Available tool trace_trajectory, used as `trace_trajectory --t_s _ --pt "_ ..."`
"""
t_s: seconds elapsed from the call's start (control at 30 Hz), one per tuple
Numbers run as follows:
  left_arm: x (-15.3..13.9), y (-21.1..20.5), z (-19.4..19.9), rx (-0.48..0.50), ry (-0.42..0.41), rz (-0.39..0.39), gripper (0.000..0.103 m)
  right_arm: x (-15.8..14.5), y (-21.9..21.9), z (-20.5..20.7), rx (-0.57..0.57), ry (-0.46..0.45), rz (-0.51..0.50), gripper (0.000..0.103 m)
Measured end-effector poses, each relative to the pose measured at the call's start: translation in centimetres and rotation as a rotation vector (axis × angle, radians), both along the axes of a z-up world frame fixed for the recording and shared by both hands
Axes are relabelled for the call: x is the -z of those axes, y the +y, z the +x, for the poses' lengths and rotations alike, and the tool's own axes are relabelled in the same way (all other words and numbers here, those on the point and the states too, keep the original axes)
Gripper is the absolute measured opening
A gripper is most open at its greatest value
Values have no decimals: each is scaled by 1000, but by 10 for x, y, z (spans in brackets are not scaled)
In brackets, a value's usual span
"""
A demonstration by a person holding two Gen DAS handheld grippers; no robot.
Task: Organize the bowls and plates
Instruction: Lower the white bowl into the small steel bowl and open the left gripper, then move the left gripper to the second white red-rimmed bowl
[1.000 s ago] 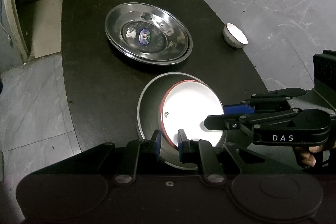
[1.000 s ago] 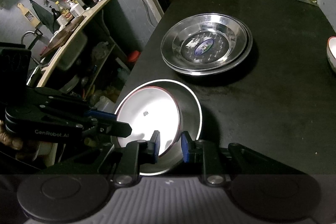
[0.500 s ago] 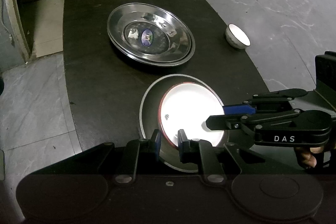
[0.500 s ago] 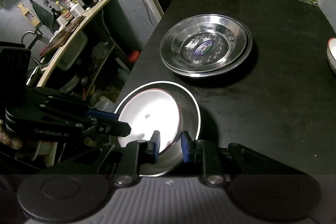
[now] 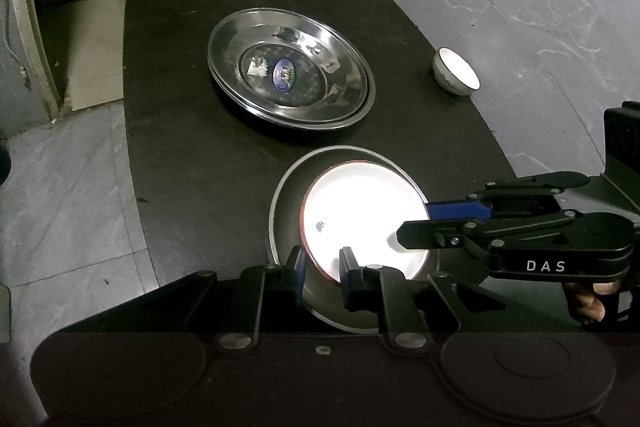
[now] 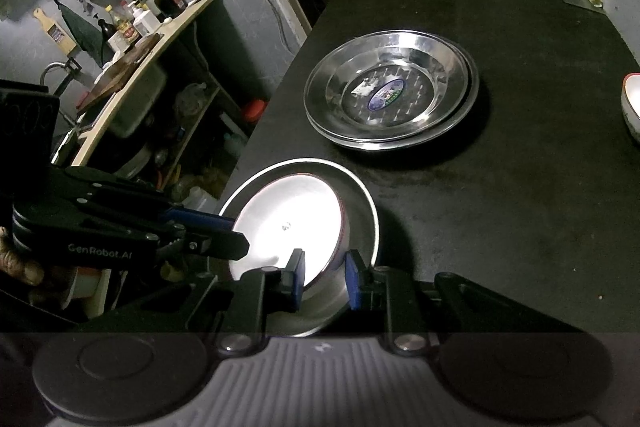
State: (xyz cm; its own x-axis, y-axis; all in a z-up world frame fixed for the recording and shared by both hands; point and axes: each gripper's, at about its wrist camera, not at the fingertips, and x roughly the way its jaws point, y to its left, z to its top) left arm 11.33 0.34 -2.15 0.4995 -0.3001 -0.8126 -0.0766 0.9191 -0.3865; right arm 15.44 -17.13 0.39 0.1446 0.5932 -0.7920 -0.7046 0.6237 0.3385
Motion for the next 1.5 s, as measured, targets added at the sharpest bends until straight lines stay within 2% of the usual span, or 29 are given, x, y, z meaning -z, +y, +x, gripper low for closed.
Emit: trace_trajectory --t_s 0.43,0.63,0.8,0.83,0.87,0.9,0.97,1.03,1.17,1.27,1.4,1.5 --pt "-7 1 3 -8 -15 21 23 -3 -5 -1 5 -26 15 25" --pt "-21 1 11 6 -51 56 32 -10 -19 3 52 -53 74 26" --pt "-30 -2 31 26 -76 85 47 -15 -37 13 137 -77 123 31" --pt "-31 -3 36 35 -80 89 51 -15 -41 15 160 -83 130 33" --pt "-33 -5 43 44 -83 92 60 -15 -47 18 189 -88 138 36" --pt "-33 -8 50 55 -84 95 69 -16 -52 20 217 -92 145 44" --pt "-35 -15 66 84 -86 101 76 -14 -63 27 281 -101 153 54" --pt "-37 -23 84 112 -88 107 84 -11 -73 33 331 -98 153 59" --pt "-38 -42 125 166 -91 114 102 -1 -97 48 442 -88 152 74" --pt "-37 -59 158 214 -92 133 102 8 -109 58 526 -104 157 88" --pt "-35 -79 206 256 -96 160 102 18 -115 73 632 -186 78 93" --pt "-35 -95 241 287 -118 176 102 23 -118 84 697 -222 80 97"
